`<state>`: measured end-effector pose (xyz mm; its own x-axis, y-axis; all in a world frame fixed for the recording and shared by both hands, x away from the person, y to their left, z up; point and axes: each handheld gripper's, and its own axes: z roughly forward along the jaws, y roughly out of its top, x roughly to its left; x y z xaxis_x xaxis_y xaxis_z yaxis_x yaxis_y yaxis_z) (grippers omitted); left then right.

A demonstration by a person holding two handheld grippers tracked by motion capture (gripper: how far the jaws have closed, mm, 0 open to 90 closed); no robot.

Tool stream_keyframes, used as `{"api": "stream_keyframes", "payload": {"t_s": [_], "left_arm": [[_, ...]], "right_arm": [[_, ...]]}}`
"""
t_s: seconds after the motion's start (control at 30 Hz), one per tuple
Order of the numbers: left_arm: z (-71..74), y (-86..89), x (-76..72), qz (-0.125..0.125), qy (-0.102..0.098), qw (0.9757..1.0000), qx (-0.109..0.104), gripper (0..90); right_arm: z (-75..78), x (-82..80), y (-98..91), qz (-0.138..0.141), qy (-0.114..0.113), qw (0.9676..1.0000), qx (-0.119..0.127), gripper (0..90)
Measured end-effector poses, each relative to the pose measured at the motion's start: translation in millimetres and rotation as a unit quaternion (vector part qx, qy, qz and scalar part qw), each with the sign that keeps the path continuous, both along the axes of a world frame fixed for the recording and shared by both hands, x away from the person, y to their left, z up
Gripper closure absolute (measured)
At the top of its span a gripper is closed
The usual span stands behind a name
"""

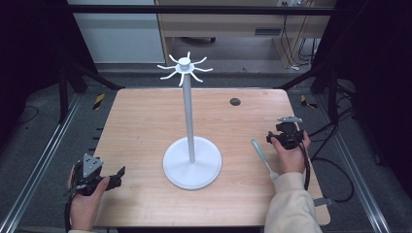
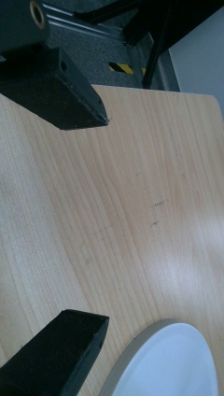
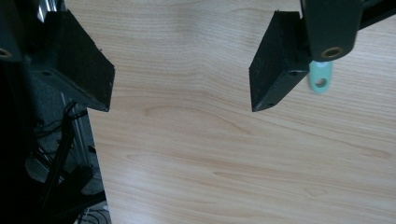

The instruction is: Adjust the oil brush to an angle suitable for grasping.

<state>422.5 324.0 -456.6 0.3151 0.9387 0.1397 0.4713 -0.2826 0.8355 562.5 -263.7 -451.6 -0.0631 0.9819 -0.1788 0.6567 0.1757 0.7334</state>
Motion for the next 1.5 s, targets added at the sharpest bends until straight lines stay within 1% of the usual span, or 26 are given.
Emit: {"api": "stream_keyframes", "payload": {"t_s": [0.07, 0.1, 0.13, 0.23, 0.3, 0.33, 0.4, 0.47, 0.57, 0.67, 0.77, 0.8, 0.83, 0.9, 1.1, 1.23, 1.37, 1.5], "left_arm": [[-0.1, -0.3, 0.2, -0.001, -0.001, 1.0, 0.002, 3.9], [-0.1, -1.4, 0.2, -0.002, -0.005, 1.0, 0.003, 3.7], [-0.1, -1.8, 0.2, -0.003, -0.006, 1.0, 0.005, 3.6], [-0.8, -3.1, 0.7, -0.005, -0.008, 0.9999, 0.009, 3.4], [-1.1, -3.5, 1.0, -0.006, -0.008, 0.9999, 0.01, 3.3], [-1.9, -4.2, 1.4, -0.007, -0.005, 0.9999, 0.009, 3.2], [-2.8, -4.9, 1.9, -0.01, -0.001, 0.9999, 0.009, 3.1], [-3.7, -5.4, 2.1, -0.011, 0.002, 0.9999, 0.013, 3.0], [-4.4, -5.5, 2.3, -0.011, 0.004, 0.9998, 0.013, 3.0], [-5.1, -5.4, 2.8, -0.012, 0.006, 0.9998, 0.015, 3.0], [-5.4, -6.1, 3.0, -0.015, 0.009, 0.9998, 0.014, 3.0], [-5.4, -6.1, 3.0, -0.015, 0.009, 0.9998, 0.014, 3.0], [-5.6, -6.8, 3.1, -0.017, 0.011, 0.9997, 0.017, 3.1], [-5.8, -7.8, 3.2, -0.02, 0.012, 0.9996, 0.018, 3.1], [-6.7, -10.0, 3.5, -0.025, 0.016, 0.9993, 0.025, 3.2], [-7.0, -9.6, 3.6, -0.025, 0.018, 0.9992, 0.026, 3.3], [-7.6, -10.3, 4.0, -0.026, 0.018, 0.9992, 0.026, 3.4], [-7.7, -10.8, 4.0, -0.028, 0.018, 0.999, 0.028, 3.4]], "right_arm": [[-1.2, 0.5, -1.4, -0.001, 0.003, 1.0, -0.002, 24.0], [-2.1, 0.9, -4.0, 0.0, 0.007, 1.0, -0.006, 27.4], [-2.1, 1.0, -4.5, -0.002, 0.007, 1.0, -0.007, 28.5], [-2.1, 0.8, -6.8, -0.004, 0.011, 0.9999, 0.002, 32.7], [-2.8, 0.6, -7.6, 0.0, 0.015, 0.9999, 0.006, 37.4], [-3.1, 0.7, -7.6, 0.003, 0.018, 0.9998, 0.007, 41.2], [-3.6, 0.6, -7.4, 0.015, 0.019, 0.9996, 0.012, 52.9], [-3.8, 0.5, -6.5, 0.027, 0.02, 0.9993, 0.018, 60.5], [-5.6, 0.8, -3.5, 0.047, 0.026, 0.9984, 0.014, 70.0], [-8.0, 1.3, 0.0, 0.064, 0.035, 0.9972, 0.017, 77.6], [-9.6, 1.5, 3.2, 0.078, 0.046, 0.9954, 0.03, 83.8], [-9.6, 1.5, 3.2, 0.078, 0.046, 0.9954, 0.03, 83.8], [-11.3, 1.7, 5.0, 0.085, 0.051, 0.9942, 0.04, 88.1], [-13.4, 1.7, 6.9, 0.092, 0.059, 0.9928, 0.048, 89.9], [-20.8, 4.3, 13.8, 0.116, 0.083, 0.988, 0.059, 90.0], [-25.2, 5.8, 17.3, 0.124, 0.093, 0.9855, 0.069, 90.0], [-27.5, 6.3, 21.6, 0.133, 0.099, 0.9836, 0.071, 90.0], [-28.1, 6.8, 24.8, 0.135, 0.101, 0.9832, 0.069, 90.0]]}}
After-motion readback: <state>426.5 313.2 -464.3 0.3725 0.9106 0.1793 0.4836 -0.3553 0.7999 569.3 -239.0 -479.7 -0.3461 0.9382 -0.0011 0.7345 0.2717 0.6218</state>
